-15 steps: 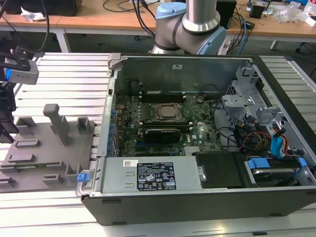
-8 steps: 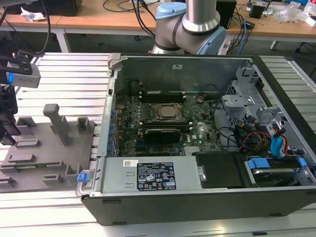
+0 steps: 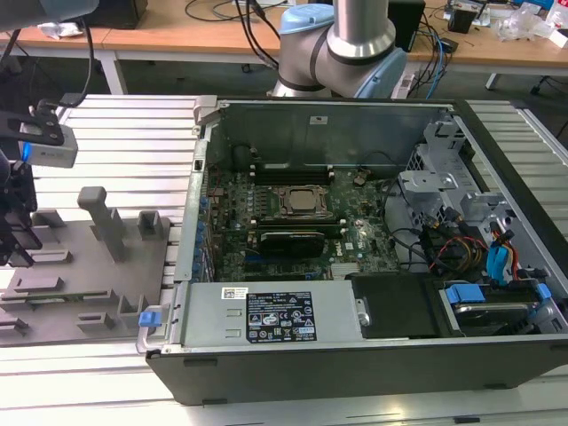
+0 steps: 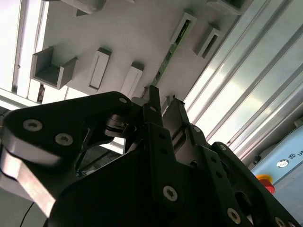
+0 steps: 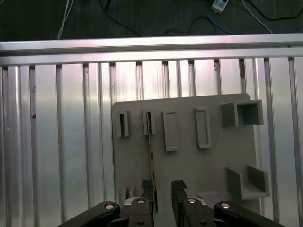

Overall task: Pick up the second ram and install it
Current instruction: 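Pick up the second ram and move it above second insertion slot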

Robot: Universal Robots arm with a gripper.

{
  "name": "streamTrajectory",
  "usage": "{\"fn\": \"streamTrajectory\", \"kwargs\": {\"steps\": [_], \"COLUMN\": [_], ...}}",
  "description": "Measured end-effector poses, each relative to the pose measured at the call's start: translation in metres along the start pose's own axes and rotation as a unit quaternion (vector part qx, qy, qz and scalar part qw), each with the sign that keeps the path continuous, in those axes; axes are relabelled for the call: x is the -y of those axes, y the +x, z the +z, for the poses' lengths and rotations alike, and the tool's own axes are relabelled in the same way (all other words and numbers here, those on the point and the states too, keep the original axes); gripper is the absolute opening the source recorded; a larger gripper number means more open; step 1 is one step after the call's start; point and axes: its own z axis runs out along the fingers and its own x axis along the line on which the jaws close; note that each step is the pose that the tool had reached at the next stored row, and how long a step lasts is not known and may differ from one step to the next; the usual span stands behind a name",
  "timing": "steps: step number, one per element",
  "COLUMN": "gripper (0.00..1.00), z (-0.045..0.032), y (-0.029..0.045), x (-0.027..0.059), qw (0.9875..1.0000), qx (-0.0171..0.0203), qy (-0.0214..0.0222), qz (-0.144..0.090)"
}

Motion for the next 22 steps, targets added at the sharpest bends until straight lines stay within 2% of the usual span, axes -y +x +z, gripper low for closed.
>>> {"fn": "streamTrajectory", "kwargs": {"steps": [12, 14, 22], "gripper": [0.30, 0.30, 0.30], "z": [0.0122, 0.0285, 0.0425], "y": [0.0002, 0.0006, 0.0012], "x": [0.0005, 0.0013, 0.0018], "qw": [1.0000, 1.0000, 1.0000], "qx": [0.0000, 0.0000, 0.0000], "qy": [0.0000, 0.0000, 0.0000], "qz": [0.000, 0.000, 0.000]}}
